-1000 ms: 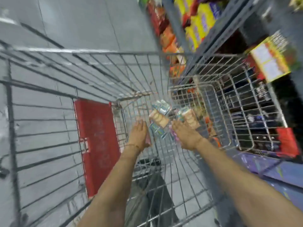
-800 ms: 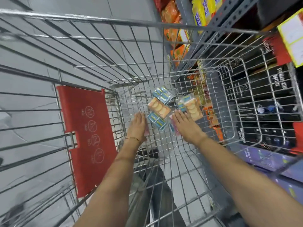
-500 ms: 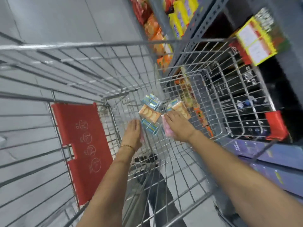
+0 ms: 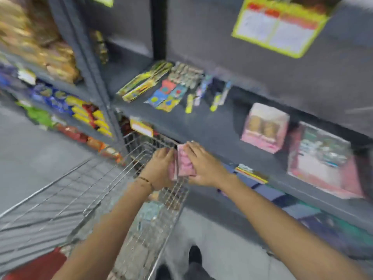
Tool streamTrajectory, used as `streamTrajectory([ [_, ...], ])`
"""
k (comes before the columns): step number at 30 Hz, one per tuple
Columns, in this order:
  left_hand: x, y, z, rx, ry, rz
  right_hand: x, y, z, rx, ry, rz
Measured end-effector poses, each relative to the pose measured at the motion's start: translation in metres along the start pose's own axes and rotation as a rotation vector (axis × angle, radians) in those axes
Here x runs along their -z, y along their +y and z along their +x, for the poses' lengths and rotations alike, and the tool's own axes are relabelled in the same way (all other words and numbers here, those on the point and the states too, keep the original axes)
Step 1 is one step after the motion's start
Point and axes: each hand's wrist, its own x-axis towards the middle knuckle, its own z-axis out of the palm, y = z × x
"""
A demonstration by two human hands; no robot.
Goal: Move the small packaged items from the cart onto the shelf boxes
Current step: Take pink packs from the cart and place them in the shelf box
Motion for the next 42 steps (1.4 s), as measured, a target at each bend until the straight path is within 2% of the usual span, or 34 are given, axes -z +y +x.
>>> streamTrajectory([
  [3, 0.019, 0.052, 0.056, -0.175, -0.001, 0.093, 0.040, 0.052, -0.036, -0.154, 0.099, 0.023],
  [6, 0.026, 0.103, 0.123, -0.278, -0.100, 0.140, 0.070, 0.108, -0.065, -0.297, 0.174, 0.056],
  [8, 0.027, 0.135, 0.166, -0.283, -0.190, 0.105, 0.084, 0.144, -0.077, -0.380, 0.178, 0.039],
  [12, 0.020, 0.173, 0.225, -0.296, -0.233, 0.126, 0.091, 0.197, -0.077, -0.437, 0.139, -0.008],
  [16, 0.007, 0.181, 0.252, -0.277, -0.297, 0.159, 0.084, 0.221, -0.070, -0.450, 0.156, 0.054],
  [21, -0.006, 0.181, 0.260, -0.235, -0.325, 0.107, 0.078, 0.233, -0.067, -0.449, 0.051, -0.009],
  [30, -0.020, 0.171, 0.242, -0.259, -0.223, 0.072, 0.077, 0.218, -0.062, -0.539, -0.089, -0.086],
  [33, -0.013, 0.160, 0.221, -0.194, -0.130, 0.010, 0.085, 0.199, -0.057, -0.552, -0.040, -0.008],
  [38, 0.002, 0.097, 0.145, -0.005, 0.046, -0.056, 0.080, 0.119, -0.030, -0.362, 0.113, 0.129],
  [42, 0.006, 0.023, 0.055, 0.215, 0.067, -0.030, 0.047, 0.029, 0.010, -0.065, 0.078, 0.063],
])
